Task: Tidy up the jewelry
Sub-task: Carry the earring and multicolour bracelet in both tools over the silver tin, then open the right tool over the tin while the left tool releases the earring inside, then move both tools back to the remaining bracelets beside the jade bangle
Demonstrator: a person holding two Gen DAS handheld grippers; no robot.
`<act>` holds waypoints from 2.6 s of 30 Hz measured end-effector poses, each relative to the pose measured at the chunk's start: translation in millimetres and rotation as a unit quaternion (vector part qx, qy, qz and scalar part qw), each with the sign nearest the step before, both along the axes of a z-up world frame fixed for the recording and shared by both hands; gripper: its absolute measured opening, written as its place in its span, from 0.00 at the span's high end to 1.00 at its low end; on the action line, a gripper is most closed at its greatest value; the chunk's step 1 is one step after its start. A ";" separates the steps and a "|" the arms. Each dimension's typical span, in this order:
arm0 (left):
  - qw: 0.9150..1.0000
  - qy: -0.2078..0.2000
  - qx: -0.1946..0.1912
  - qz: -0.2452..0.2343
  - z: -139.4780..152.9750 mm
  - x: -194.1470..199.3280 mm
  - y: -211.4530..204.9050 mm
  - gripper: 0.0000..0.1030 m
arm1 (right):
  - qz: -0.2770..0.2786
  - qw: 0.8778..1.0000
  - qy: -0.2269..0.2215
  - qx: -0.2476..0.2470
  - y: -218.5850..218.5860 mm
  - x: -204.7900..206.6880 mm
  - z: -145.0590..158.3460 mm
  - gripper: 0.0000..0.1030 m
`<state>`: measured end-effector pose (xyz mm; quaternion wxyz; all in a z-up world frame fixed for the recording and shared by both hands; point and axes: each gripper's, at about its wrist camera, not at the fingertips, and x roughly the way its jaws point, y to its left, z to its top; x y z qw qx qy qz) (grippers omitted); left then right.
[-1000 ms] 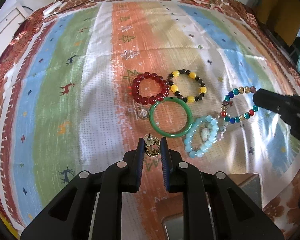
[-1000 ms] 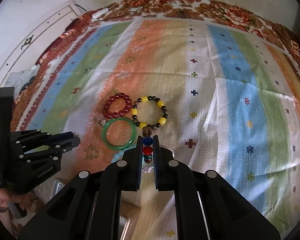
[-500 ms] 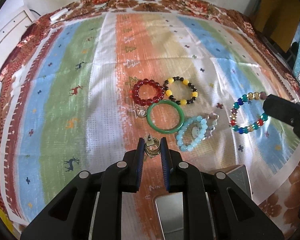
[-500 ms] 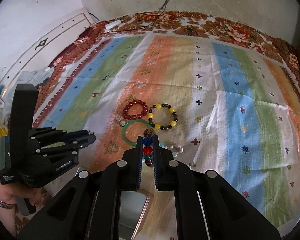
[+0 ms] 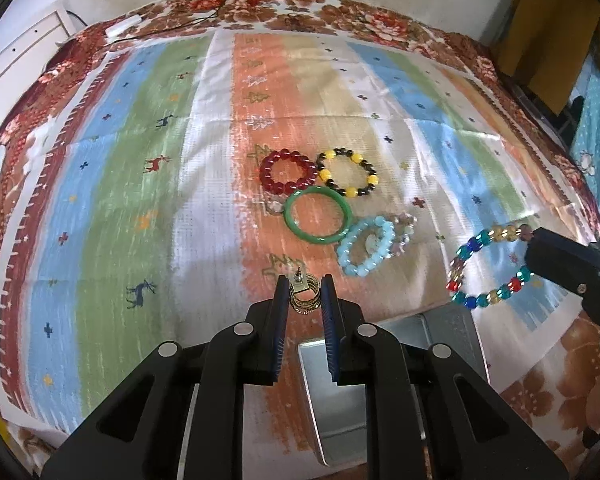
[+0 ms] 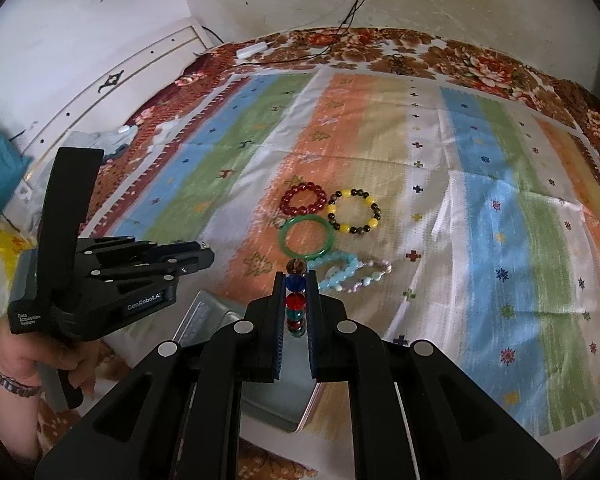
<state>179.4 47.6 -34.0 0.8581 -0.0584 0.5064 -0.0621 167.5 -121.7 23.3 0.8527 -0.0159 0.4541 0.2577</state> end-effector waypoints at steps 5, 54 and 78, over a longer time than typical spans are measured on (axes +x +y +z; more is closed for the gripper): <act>1.000 -0.001 0.013 -0.014 -3.9 -11.3 -10.6 0.85 | 0.004 1.000 0.002 -0.004 -1.0 -15.6 -4.3 0.90; 0.994 -0.063 0.044 0.075 14.9 -16.2 17.4 0.59 | -0.056 0.998 0.039 -0.010 -25.2 13.7 -46.4 0.52; 0.996 -0.025 0.051 0.067 0.0 32.4 21.6 0.47 | -0.066 0.995 0.074 -0.017 -24.8 58.9 -64.8 0.45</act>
